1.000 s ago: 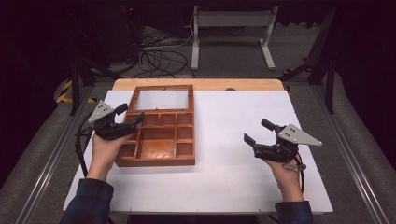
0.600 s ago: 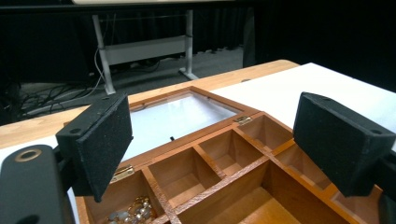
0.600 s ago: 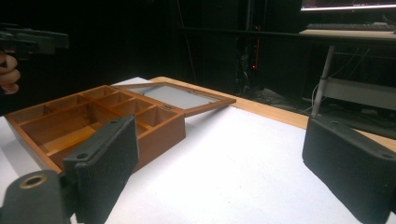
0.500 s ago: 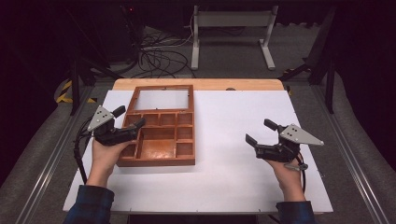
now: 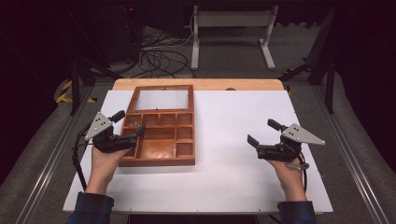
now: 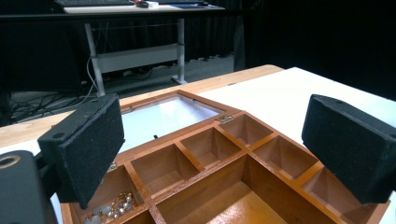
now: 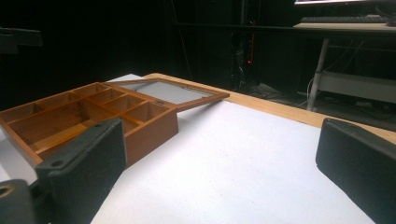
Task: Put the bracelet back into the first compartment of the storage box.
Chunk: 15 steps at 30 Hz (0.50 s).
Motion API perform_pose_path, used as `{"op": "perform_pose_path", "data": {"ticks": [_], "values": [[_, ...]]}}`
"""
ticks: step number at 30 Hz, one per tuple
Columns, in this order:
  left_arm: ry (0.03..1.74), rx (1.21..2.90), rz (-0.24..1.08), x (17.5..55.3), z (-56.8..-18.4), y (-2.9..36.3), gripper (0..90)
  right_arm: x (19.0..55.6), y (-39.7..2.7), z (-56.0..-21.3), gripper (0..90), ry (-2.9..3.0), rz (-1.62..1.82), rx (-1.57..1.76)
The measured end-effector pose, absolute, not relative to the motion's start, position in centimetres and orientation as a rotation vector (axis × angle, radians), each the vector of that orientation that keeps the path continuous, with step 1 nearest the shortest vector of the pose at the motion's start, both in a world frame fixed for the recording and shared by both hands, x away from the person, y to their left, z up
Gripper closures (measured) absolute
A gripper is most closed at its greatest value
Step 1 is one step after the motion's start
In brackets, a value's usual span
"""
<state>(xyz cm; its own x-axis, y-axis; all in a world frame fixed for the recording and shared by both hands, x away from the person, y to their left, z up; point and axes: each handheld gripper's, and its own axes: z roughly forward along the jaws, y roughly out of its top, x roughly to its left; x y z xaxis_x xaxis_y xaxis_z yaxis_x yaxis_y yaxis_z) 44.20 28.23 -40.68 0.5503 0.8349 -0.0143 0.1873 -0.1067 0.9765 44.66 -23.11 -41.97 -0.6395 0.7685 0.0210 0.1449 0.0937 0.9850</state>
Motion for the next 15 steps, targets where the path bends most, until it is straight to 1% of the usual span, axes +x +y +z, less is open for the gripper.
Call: {"op": "perform_pose_path", "data": {"ticks": [5, 15], "values": [[0.884, 1.612, 0.696, 43.7, -40.8, 28.4, 5.9, 44.7, -23.2, -42.0, 0.2, 1.865, 1.583, 0.897], [0.903, 1.599, 0.712, 42.6, -41.4, 28.6, 4.2, 44.7, -23.4, -42.1, 0.0, 1.876, 1.576, 0.898]]}}
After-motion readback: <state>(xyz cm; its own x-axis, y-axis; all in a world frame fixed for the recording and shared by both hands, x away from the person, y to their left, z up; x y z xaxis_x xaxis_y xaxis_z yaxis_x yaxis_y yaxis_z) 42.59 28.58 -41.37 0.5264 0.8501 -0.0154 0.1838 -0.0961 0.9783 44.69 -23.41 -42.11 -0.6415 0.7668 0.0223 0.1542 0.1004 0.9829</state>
